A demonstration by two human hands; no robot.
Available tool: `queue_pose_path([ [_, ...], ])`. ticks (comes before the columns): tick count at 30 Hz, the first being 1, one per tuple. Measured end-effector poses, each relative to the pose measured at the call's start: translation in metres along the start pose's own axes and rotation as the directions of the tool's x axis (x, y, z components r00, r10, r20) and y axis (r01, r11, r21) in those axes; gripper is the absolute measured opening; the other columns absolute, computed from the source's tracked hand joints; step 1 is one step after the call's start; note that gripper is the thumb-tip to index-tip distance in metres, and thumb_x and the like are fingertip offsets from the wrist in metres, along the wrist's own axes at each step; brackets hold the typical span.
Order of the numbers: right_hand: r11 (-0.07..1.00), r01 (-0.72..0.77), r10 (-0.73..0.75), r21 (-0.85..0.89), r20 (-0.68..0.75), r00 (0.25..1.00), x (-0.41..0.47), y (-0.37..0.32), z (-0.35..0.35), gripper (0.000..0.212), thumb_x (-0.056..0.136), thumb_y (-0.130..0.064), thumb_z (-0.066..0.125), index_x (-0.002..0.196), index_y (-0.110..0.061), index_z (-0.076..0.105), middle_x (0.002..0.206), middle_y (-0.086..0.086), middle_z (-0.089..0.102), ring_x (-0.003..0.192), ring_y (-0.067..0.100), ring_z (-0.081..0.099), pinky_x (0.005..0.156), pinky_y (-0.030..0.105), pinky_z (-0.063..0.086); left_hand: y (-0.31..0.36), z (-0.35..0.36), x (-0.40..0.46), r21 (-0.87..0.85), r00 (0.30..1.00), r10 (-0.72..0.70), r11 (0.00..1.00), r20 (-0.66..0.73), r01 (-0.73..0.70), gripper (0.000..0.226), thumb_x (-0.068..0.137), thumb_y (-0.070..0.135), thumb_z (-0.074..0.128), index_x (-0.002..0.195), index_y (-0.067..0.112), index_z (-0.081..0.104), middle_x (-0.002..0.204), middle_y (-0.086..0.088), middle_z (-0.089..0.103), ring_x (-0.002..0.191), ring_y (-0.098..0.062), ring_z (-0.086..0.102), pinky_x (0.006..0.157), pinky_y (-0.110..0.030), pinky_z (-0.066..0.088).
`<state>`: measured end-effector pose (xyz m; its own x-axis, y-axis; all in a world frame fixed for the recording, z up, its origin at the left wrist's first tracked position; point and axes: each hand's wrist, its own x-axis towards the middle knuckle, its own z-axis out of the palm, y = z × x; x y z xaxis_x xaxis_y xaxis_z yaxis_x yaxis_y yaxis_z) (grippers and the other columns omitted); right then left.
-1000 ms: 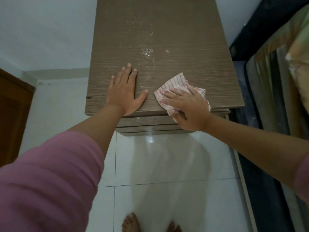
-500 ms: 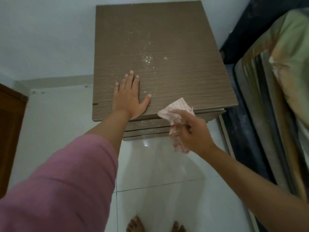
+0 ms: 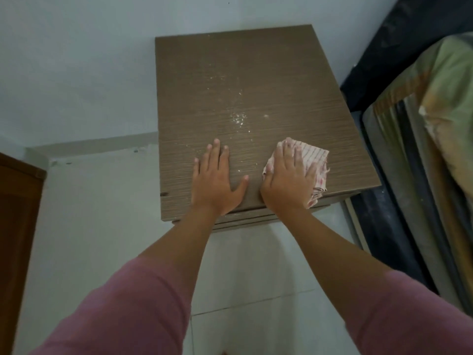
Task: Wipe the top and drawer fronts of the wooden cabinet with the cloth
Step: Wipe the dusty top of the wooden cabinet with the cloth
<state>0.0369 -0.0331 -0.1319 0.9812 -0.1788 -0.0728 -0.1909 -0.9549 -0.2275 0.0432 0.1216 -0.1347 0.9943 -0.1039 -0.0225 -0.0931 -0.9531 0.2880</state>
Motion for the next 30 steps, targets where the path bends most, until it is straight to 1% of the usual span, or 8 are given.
queue_pose_path([
  [5, 0.997, -0.005, 0.009, -0.081, 0.055, 0.998, 0.013, -0.002, -0.001, 0.068, 0.096, -0.038, 0.024, 0.152, -0.008, 0.001, 0.16, 0.009, -0.008, 0.148, 0.025, -0.007, 0.115, 0.053, 0.003, -0.012, -0.008, 0.006, -0.147, 1.0, 0.028, 0.989, 0.0, -0.027, 0.079, 0.084, 0.057, 0.041, 0.145, 0.01, 0.023, 0.156, -0.006, 0.014, 0.144, -0.022, 0.012, 0.114, -0.043, 0.009],
  [9, 0.998, 0.025, -0.022, -0.063, 0.046, 0.999, 0.02, -0.005, -0.001, 0.068, 0.092, -0.039, 0.021, 0.151, -0.006, 0.013, 0.16, 0.012, 0.007, 0.148, 0.028, 0.005, 0.114, 0.054, 0.012, -0.042, -0.023, 0.036, -0.047, 1.0, -0.017, 0.999, 0.023, 0.018, 0.08, 0.085, 0.058, 0.038, 0.146, 0.01, 0.018, 0.157, -0.008, 0.01, 0.144, -0.025, 0.009, 0.115, -0.048, 0.008],
  [11, 0.997, 0.046, -0.041, -0.065, 0.077, 0.996, 0.034, -0.006, -0.003, 0.068, 0.092, -0.039, 0.019, 0.151, -0.007, 0.013, 0.16, 0.012, 0.007, 0.148, 0.028, 0.006, 0.115, 0.053, 0.014, -0.054, -0.029, 0.056, 0.019, 0.997, -0.037, 0.999, 0.064, 0.035, 0.082, 0.087, 0.061, 0.036, 0.147, 0.012, 0.012, 0.158, -0.007, 0.004, 0.144, -0.024, 0.004, 0.115, -0.05, 0.006],
  [16, 0.996, 0.07, -0.066, -0.054, 0.071, 0.995, 0.093, -0.022, -0.005, 0.068, 0.092, -0.039, 0.018, 0.151, -0.007, 0.01, 0.161, 0.011, 0.004, 0.148, 0.026, 0.002, 0.115, 0.052, 0.011, -0.057, -0.032, 0.079, 0.074, 0.993, -0.052, 0.996, 0.103, 0.045, 0.085, 0.084, 0.065, 0.033, 0.148, 0.017, 0.003, 0.158, -0.004, -0.003, 0.145, -0.022, -0.002, 0.115, -0.051, 0.003],
  [21, 0.999, 0.034, -0.036, 0.018, 0.147, 0.988, 0.133, -0.042, -0.012, 0.069, 0.093, -0.039, 0.02, 0.152, -0.007, 0.003, 0.16, 0.011, -0.006, 0.148, 0.024, -0.008, 0.117, 0.052, 0.003, -0.056, -0.037, 0.08, 0.087, 0.98, -0.089, 0.993, 0.176, 0.074, 0.086, 0.084, 0.065, 0.032, 0.148, 0.017, 0.001, 0.158, -0.004, -0.006, 0.145, -0.021, -0.005, 0.115, -0.052, 0.003],
  [25, 0.986, 0.112, -0.13, 0.121, 0.153, 0.98, 0.14, -0.038, -0.036, 0.068, 0.093, -0.035, 0.033, 0.151, -0.007, 0.011, 0.16, 0.014, -0.007, 0.147, 0.029, -0.009, 0.111, 0.053, -0.009, -0.054, -0.04, 0.081, 0.097, 0.974, -0.101, 0.992, 0.202, 0.083, 0.086, 0.083, 0.065, 0.032, 0.149, 0.017, 0.005, 0.158, -0.004, -0.002, 0.145, -0.023, -0.001, 0.114, -0.052, 0.004],
  [28, 0.976, 0.219, -0.218, 0.013, 0.158, 0.963, 0.139, -0.022, -0.03, 0.072, 0.087, -0.042, 0.029, 0.151, -0.011, 0.019, 0.159, 0.015, 0.01, 0.147, 0.034, 0.003, 0.109, 0.065, 0.0, -0.054, -0.04, 0.082, 0.093, 0.967, -0.115, 0.991, 0.226, 0.097, 0.086, 0.083, 0.065, 0.032, 0.149, 0.018, 0.003, 0.158, -0.003, -0.005, 0.145, -0.022, -0.003, 0.114, -0.052, 0.003],
  [30, 0.975, 0.221, -0.213, -0.025, 0.182, 0.96, 0.139, -0.018, -0.02, 0.069, 0.088, -0.042, 0.032, 0.15, -0.014, 0.023, 0.158, 0.014, 0.016, 0.146, 0.033, 0.01, 0.11, 0.066, 0.011, -0.054, -0.041, 0.083, 0.091, 0.965, -0.118, 0.991, 0.235, 0.099, 0.087, 0.082, 0.064, 0.033, 0.149, 0.017, 0.003, 0.158, -0.004, -0.004, 0.145, -0.022, -0.004, 0.114, -0.051, 0.004],
])
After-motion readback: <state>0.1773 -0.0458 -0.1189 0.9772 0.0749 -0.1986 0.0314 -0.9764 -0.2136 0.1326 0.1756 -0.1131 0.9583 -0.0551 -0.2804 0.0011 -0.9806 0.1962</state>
